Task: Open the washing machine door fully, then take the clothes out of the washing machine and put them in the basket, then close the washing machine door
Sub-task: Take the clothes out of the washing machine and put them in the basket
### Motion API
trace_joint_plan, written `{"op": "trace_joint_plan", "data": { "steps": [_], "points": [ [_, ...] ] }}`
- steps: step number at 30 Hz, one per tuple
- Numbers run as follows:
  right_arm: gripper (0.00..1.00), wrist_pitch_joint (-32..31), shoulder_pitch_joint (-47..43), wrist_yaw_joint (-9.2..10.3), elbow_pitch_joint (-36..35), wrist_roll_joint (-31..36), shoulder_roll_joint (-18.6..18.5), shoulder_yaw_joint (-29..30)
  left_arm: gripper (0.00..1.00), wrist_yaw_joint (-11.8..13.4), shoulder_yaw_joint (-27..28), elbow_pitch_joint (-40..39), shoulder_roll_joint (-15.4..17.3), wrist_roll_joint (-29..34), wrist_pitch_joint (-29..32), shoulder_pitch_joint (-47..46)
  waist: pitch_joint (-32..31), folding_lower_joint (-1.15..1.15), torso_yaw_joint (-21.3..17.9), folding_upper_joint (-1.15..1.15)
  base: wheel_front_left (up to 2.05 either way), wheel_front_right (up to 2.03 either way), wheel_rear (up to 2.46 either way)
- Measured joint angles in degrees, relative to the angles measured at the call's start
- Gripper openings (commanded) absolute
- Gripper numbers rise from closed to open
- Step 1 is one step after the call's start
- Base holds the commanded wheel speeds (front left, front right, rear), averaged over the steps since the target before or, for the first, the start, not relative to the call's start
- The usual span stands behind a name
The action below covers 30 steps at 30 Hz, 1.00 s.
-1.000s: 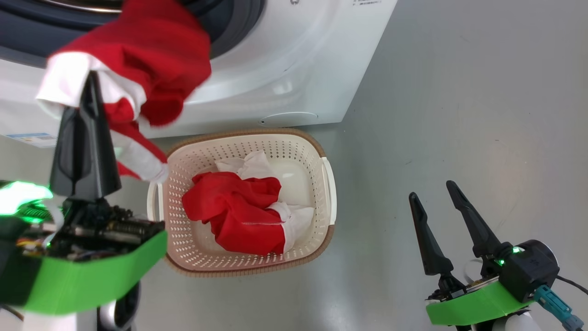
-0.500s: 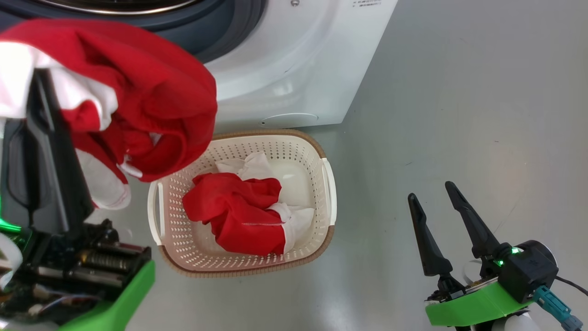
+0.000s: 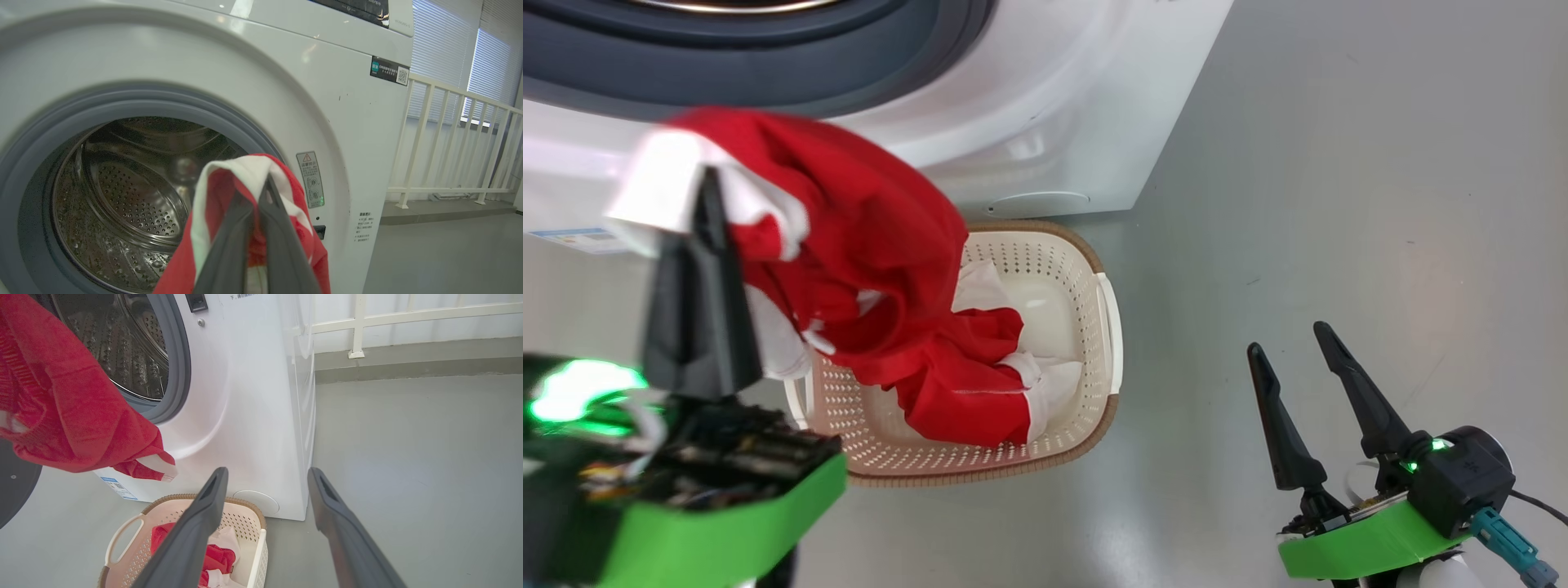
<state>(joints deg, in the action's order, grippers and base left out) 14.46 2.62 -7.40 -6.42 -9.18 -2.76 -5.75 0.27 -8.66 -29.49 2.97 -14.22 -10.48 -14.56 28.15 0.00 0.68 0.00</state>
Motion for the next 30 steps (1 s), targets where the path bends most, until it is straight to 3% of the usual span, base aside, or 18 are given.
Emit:
{"op": "trace_joint_plan", "data": {
  "steps": [9,20,30],
  "points": [
    [1.00,0.00,0.06,0.00,0.00,0.00,-0.01,-0.08,0.00,-0.62,-2.43,21.20,-0.36,-1.76,-3.76,0.12,0.79,0.00,-0.56,0.00,0.00,0.00,0.00],
    [1.00,0.00,0.59,0.00,-0.01,0.00,-0.02,-0.49,0.00,-3.44,-2.01,37.20,-0.83,-1.71,-4.22,-3.36,2.06,0.00,-1.03,0.00,0.00,0.00,0.00],
    [1.00,0.01,1.46,0.00,0.09,0.00,-0.02,-0.76,0.00,-5.75,-7.40,53.86,-0.94,-3.55,-4.22,-5.93,2.84,0.00,-2.12,0.00,0.00,0.00,0.00]
  ]
}}
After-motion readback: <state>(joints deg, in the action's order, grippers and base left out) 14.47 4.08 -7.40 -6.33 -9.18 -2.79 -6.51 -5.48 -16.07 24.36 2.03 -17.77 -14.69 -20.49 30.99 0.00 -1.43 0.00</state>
